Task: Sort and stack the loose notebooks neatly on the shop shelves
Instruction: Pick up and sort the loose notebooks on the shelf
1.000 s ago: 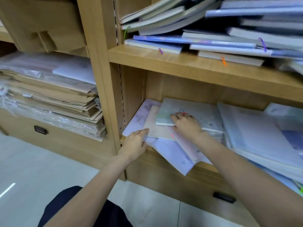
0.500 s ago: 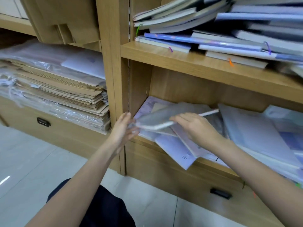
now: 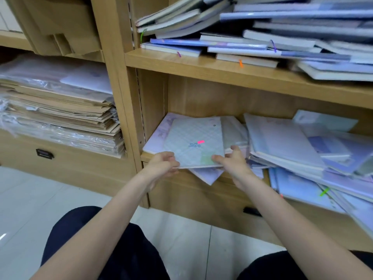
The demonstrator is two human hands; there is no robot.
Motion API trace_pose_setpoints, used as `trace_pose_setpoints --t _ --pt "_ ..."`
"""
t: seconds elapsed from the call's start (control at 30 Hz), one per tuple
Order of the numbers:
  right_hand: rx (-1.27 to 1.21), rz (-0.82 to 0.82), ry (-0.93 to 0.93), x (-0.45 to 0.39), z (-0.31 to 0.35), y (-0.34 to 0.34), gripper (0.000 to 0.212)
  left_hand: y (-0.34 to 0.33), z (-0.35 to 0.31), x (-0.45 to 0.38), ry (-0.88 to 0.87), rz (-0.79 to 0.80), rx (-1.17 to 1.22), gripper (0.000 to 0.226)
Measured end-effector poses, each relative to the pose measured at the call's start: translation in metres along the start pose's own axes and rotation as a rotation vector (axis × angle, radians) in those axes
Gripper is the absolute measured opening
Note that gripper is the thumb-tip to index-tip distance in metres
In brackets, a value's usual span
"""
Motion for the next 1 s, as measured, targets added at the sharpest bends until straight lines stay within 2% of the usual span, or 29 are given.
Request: trace_pose_setpoints --t 0.03,0.1,0.17,0.37,0.43,0.5,0.63,0.73,0.8,0.87,0.93,1.0 --pt "-0.096 0.005 -0.014 0.001 0.000 -0.004 0.064 0.004 0.000 0.003 -0.023 -0.003 -0.131 0.049" --pt "-0.223 0.057 -0.015 0.002 0.005 -0.014 0.050 0.014 -0.004 0.007 -0.064 -0.045 -0.539 0.048" --pt "-0.268 0.086 0.012 0.003 0.011 -0.020 0.039 0.021 -0.003 0.010 -0.077 -0.070 -0.718 0.043" --pt "-0.449 0.136 0.156 0.010 0.035 0.008 0.035 0.015 -0.002 0.010 -0.003 -0.052 -0.481 0.040" --pt "-0.496 0.118 0.220 0.012 0.039 0.031 0.036 -0.006 -0.010 0.010 -0.018 0.006 -0.300 0.042" --pt "-0.552 0.045 0.280 0.016 0.038 0.062 0.037 -0.035 -0.025 0.006 -0.133 0.049 -0.193 0.042" --pt "-0.516 -0.141 0.374 0.033 0.027 0.137 0.030 -0.094 -0.061 -0.011 -0.391 0.017 -0.380 0.034" --pt "-0.213 -0.319 0.315 0.033 0.002 0.197 0.031 -0.147 -0.067 -0.023 -0.464 0.176 -0.585 0.030" --pt "0.283 -0.302 0.078 0.025 -0.016 0.213 0.036 -0.172 -0.062 -0.028 -0.471 0.275 -0.723 0.029" --pt "0.811 -0.239 -0.139 0.024 -0.025 0.206 0.034 -0.177 -0.058 -0.032 -0.484 0.288 -0.762 0.029" --pt "1.087 -0.202 -0.076 0.025 -0.012 0.182 0.052 -0.167 -0.059 -0.034 -0.502 0.242 -0.728 0.030" --pt "1.184 -0.079 0.119 0.021 0.005 0.139 0.067 -0.145 -0.061 -0.035 -0.509 0.114 -0.665 0.032"
Point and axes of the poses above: each hand's wrist, its own x-axis away from the middle knuckle, its own y-axis out of the back of the hand, z = x × y, the point moved 5 cm from there along -x, towards the middle knuckle, and after that the axes turned 11 degrees about z, right-handed, at the moved point
